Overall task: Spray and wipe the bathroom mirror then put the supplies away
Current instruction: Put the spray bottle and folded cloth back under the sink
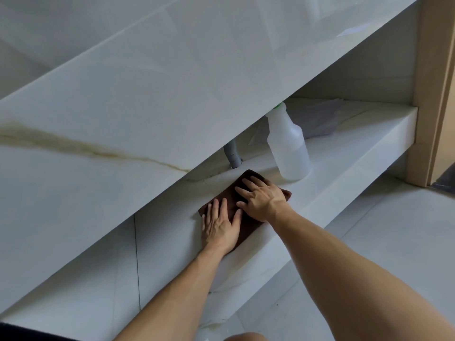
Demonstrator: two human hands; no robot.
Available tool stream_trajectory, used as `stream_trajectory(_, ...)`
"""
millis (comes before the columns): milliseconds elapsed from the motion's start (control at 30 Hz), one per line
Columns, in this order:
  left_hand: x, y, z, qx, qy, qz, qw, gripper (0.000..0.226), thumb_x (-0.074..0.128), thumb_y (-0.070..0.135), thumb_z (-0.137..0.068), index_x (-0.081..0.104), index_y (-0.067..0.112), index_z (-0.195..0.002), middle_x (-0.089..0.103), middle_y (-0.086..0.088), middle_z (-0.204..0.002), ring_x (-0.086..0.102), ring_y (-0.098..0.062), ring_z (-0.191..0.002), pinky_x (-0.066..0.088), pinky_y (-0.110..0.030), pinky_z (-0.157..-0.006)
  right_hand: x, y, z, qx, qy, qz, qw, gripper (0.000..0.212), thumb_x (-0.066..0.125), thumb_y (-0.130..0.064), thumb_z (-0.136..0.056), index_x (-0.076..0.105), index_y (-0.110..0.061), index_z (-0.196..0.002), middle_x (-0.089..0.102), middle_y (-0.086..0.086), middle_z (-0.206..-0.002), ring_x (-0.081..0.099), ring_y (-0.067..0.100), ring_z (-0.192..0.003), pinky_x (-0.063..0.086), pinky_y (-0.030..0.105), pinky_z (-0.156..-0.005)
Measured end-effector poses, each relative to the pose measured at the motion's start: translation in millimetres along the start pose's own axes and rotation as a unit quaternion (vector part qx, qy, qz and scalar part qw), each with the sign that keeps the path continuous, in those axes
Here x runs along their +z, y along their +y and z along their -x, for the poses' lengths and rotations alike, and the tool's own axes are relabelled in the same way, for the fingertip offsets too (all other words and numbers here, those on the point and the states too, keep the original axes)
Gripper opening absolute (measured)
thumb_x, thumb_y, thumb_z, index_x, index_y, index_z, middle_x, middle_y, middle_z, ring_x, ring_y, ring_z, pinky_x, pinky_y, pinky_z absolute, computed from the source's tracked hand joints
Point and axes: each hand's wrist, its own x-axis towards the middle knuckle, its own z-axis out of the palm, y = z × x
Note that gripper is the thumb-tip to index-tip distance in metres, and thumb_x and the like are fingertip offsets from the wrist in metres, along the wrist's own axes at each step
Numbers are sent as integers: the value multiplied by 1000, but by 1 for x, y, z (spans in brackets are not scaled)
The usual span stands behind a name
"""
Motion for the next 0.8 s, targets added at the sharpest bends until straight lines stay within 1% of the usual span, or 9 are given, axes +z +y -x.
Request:
stream_trajectory(133,-1,1,3,-5,1,9,1000,70,26,58,-102,9,25,-160,1,-1,-169,-5,-17,-155,-5,-39,-125,-1,2,0,-5,0,-2,1000,61,19,-60,-102,13,-38,-159,5,-3,-169,-2,19,-156,6,43,-126)
stream_trajectory(233,-4,0,4,-1,0,17,1000,70,29,58,-101,12,25,-160,5,0,-169,-1,-17,-155,2,-41,-126,-2,2,0,-7,-2,-5,1000,61,21,-59,-103,14,-37,-159,5,-2,-169,-1,20,-156,6,43,-126)
stream_trajectory(300,-8,-2,3,0,1,18,1000,67,31,57,-101,17,25,-159,11,0,-168,6,-18,-155,8,-40,-125,-4,3,1,-12,-9,-6,1000,60,23,-59,-103,15,-37,-159,6,-2,-169,0,21,-156,6,43,-126)
stream_trajectory(367,-15,-2,1,1,10,17,1000,63,32,53,-102,23,23,-157,20,0,-166,16,-22,-153,16,-40,-123,-8,6,3,-16,-13,1,1000,60,25,-58,-103,15,-37,-159,6,-1,-169,2,21,-156,7,42,-126)
stream_trajectory(467,-28,-1,-4,16,31,0,999,58,34,48,-104,31,19,-154,34,-3,-160,29,-25,-146,25,-38,-118,-16,13,9,-19,-13,4,1000,60,27,-57,-103,17,-38,-159,9,0,-169,7,21,-155,11,39,-125)
stream_trajectory(533,-34,1,-8,25,51,-9,998,55,35,46,-104,35,18,-151,41,-5,-156,35,-27,-142,29,-39,-114,-21,14,13,-24,-14,3,1000,59,28,-56,-103,18,-37,-159,11,0,-169,9,21,-155,13,38,-125)
stream_trajectory(733,-39,22,-6,67,86,-4,994,47,42,37,-103,43,15,-145,48,-5,-149,42,-27,-136,33,-37,-111,-35,15,39,-42,-7,12,999,58,30,-51,-105,17,-34,-159,11,2,-168,10,21,-155,16,38,-124)
stream_trajectory(800,-37,30,-4,90,91,4,992,42,44,33,-103,48,16,-142,51,-4,-146,44,-26,-134,34,-35,-109,-42,17,51,-46,-6,5,999,58,36,-47,-105,21,-33,-159,16,2,-167,15,21,-154,21,38,-123)
